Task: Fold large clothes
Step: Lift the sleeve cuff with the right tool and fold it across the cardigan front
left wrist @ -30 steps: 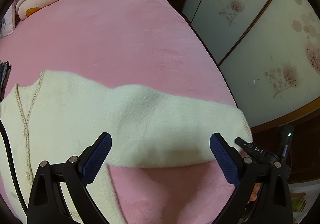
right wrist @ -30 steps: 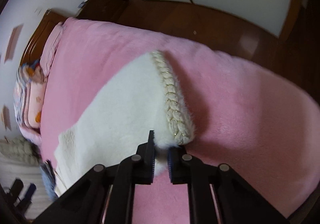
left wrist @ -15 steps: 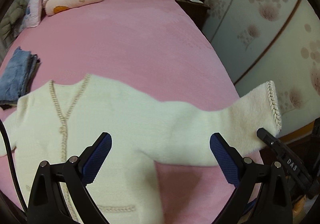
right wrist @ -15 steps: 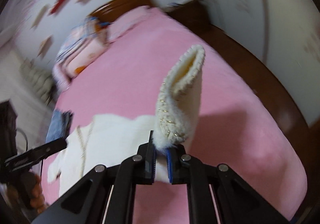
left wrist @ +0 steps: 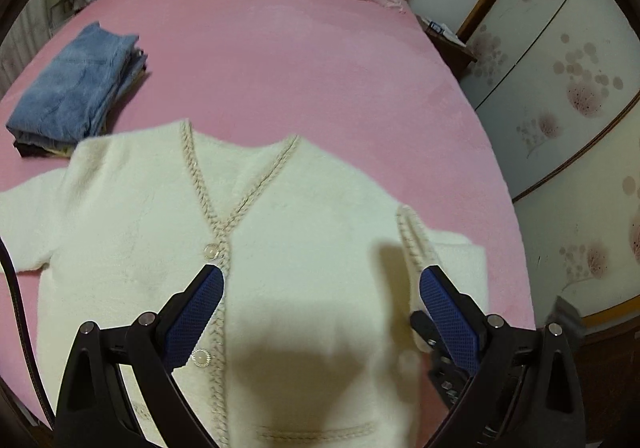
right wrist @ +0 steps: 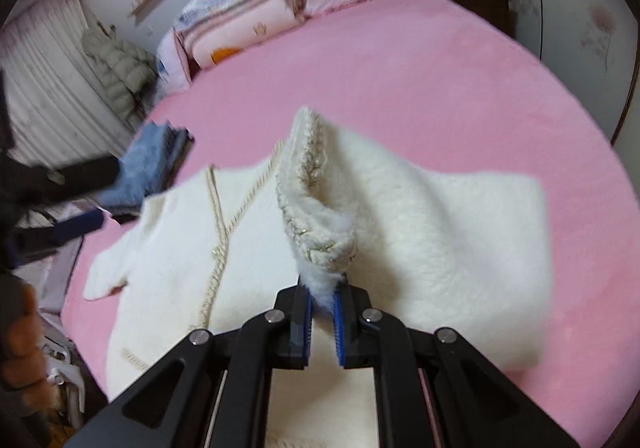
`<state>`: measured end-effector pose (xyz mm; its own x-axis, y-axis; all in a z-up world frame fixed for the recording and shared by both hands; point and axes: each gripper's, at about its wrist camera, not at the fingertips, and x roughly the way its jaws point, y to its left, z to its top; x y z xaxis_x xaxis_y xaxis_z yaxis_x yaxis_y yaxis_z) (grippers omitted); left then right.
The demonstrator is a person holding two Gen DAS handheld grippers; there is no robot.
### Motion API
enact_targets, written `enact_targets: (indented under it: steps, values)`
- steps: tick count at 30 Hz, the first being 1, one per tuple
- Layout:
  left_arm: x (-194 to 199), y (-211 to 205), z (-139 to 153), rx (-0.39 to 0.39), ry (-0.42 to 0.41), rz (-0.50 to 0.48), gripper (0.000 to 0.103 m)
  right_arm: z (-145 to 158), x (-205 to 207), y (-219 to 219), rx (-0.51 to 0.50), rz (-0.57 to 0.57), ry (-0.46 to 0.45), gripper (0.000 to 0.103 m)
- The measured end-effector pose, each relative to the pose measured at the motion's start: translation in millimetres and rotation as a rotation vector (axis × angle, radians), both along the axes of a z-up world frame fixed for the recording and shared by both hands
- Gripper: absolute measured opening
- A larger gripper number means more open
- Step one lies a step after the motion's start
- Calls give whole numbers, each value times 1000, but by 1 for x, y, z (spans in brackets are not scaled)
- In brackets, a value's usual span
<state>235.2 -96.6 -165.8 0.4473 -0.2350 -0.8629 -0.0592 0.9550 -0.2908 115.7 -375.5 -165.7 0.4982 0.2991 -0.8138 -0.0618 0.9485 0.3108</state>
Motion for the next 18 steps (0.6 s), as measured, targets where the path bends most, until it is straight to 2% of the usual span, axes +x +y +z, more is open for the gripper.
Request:
enact_targets:
  steps: [4,6,8,11,14,18]
  values:
    - [7,19,-44,-35,80,-27,98,-57,7,33,-80,-19,116,13]
    - [8,20,-59,-55,110,-44,98,-69,6,43,-120,-23,140,16]
    - [7,17,-71,-85,135,-61,98,-71,0,47,-126,-12,122,25]
    - [11,10,-86,-139,163,-93,98,-64,-7,50,-123,6,111,34]
    - [16,-3,-97,-174,183,-135,98,-54,-23,41,-162,20,102,34]
    - [24,-26,-113,-233,219,-185,98,-44,-39,30,-160,6,93,34]
